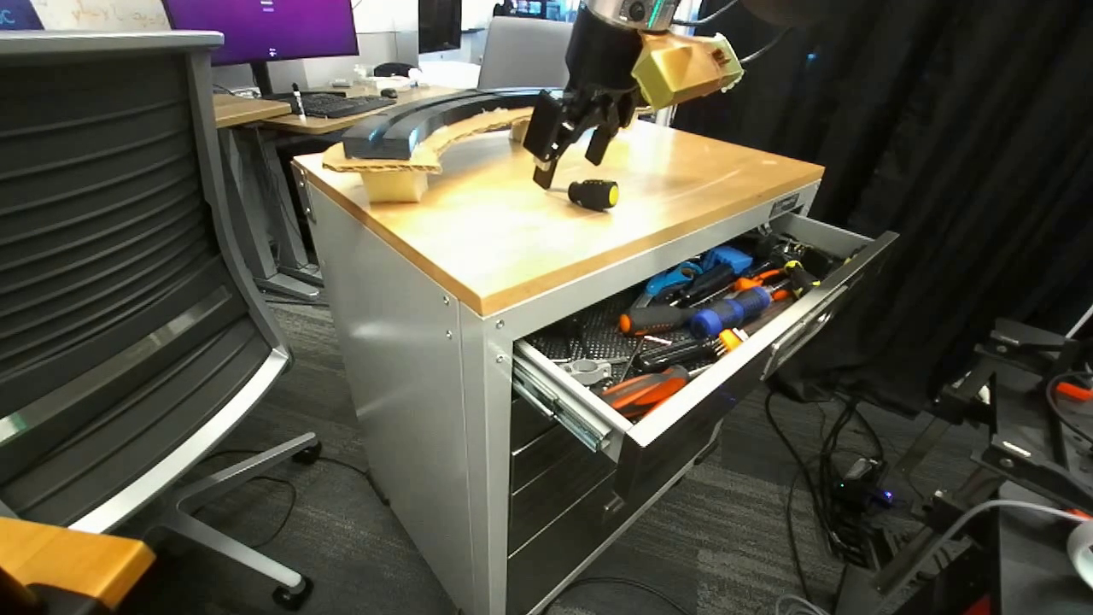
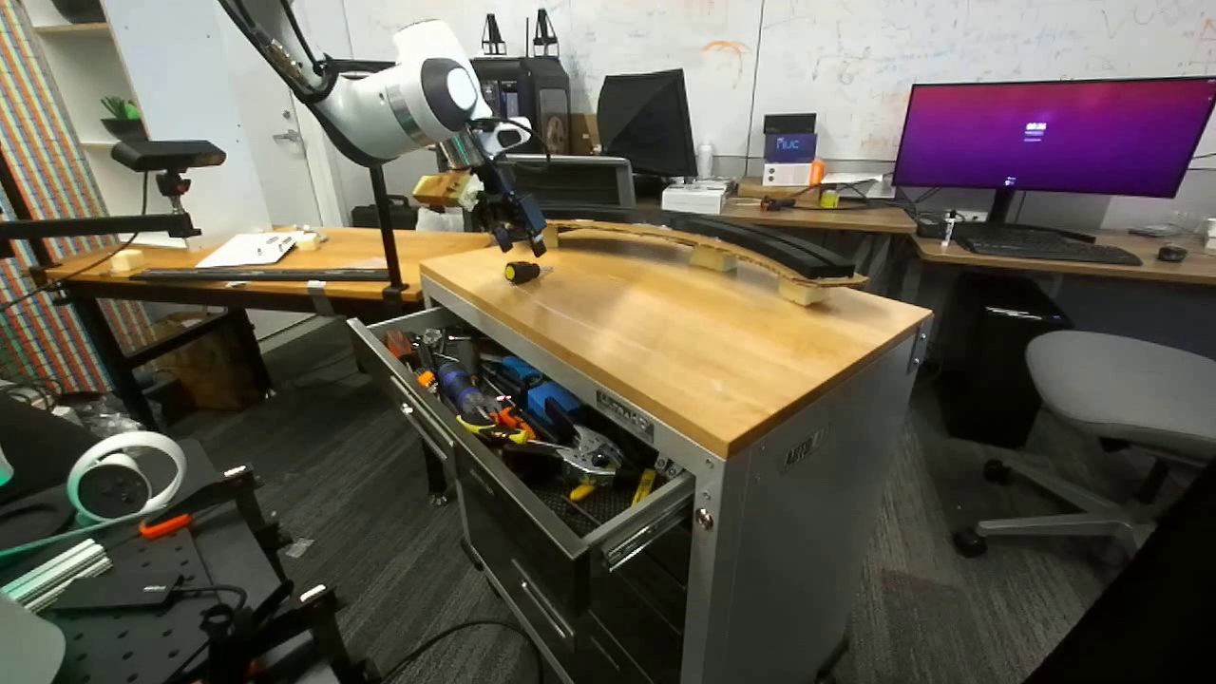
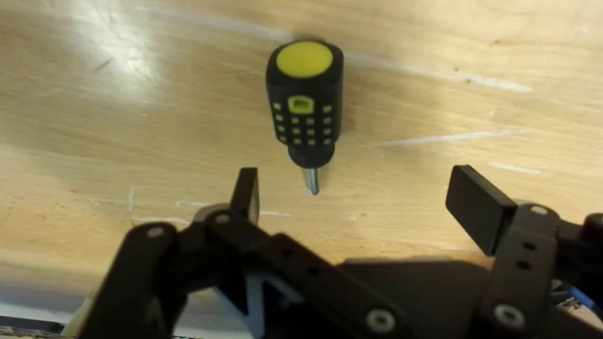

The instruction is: Put the screwdriver in the drawer and close it

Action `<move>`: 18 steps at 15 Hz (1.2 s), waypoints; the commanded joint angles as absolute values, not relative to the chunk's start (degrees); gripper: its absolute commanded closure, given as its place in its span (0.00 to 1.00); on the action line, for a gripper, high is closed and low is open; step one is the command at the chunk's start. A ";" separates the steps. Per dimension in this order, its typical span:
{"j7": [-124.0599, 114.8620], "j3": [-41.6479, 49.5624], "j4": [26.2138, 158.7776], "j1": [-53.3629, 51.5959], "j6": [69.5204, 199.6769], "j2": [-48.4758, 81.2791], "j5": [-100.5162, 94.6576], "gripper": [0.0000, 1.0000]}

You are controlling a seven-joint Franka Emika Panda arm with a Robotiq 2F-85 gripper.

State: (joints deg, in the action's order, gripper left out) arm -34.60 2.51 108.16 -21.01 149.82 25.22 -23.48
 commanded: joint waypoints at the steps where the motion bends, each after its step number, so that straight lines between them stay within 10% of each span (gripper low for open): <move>1: -36.67 4.53 105.05 -23.11 148.81 27.07 -25.60 0.00; 11: -36.81 5.48 106.29 -22.50 145.25 26.82 -25.30 0.81; 18: -19.81 -5.35 117.79 -16.67 142.41 16.65 -10.24 0.84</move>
State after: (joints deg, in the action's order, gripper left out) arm -27.89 0.47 109.74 -19.58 144.20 24.52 -18.01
